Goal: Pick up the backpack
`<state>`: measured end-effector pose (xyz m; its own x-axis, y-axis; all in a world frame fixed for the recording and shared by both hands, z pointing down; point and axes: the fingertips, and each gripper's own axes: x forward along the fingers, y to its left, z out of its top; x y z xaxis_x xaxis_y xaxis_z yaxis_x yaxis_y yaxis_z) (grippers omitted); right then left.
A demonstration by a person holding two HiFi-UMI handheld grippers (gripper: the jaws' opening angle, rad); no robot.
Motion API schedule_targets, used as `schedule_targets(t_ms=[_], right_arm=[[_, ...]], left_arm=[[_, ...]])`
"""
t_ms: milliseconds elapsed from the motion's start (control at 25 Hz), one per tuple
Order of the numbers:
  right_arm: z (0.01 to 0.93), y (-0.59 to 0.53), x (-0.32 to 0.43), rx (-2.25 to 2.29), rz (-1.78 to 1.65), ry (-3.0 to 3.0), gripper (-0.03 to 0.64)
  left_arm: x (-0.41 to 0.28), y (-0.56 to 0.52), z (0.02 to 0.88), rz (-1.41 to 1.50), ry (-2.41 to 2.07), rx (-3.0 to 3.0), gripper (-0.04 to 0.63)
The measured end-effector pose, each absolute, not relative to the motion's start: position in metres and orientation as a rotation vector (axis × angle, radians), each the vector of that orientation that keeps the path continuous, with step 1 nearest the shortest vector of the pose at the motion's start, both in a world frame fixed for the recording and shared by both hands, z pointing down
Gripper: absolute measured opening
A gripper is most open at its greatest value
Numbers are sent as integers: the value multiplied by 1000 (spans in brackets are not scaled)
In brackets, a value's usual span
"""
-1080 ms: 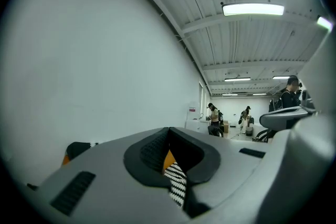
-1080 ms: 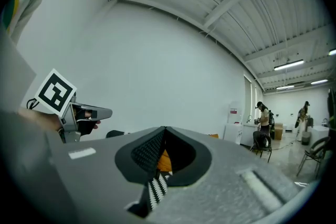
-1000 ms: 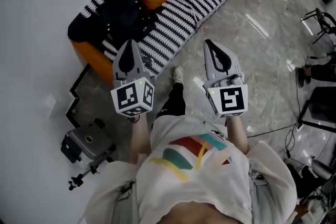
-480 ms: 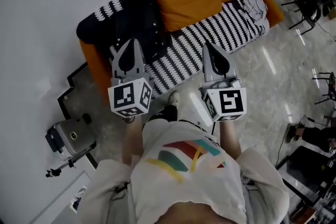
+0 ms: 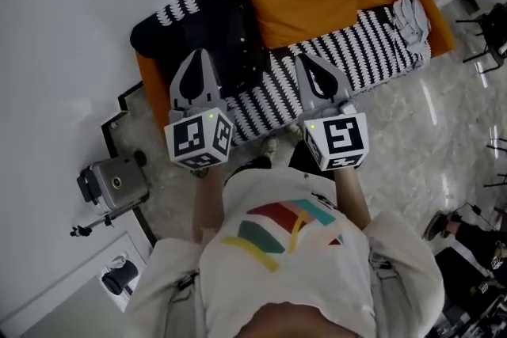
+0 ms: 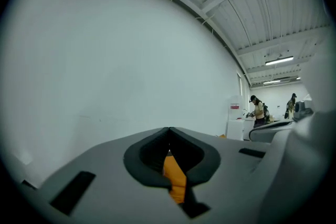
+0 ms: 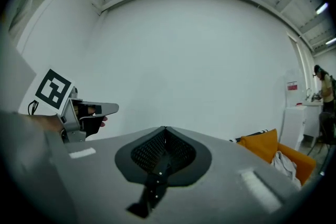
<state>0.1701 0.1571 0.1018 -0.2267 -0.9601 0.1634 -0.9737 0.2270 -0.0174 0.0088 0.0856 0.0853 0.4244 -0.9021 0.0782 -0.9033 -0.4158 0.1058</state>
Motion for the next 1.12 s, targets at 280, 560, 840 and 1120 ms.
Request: schedule_targets(t_ms=[280, 560, 840, 1120], right_arm=[[89, 120, 185, 1700, 151, -2498, 3], [90, 90, 172, 1553, 114, -2589, 3], [82, 76, 146, 1482, 38, -2632, 3], [86, 64, 133, 1498, 44, -2608, 3]], left_arm=[[32, 73, 77, 33, -1756, 2467, 12], [25, 68, 76, 21, -1863, 2385, 12], [-6, 58, 71, -20, -1947, 2323, 12], [-34, 50, 72, -14, -1981, 2293, 12]])
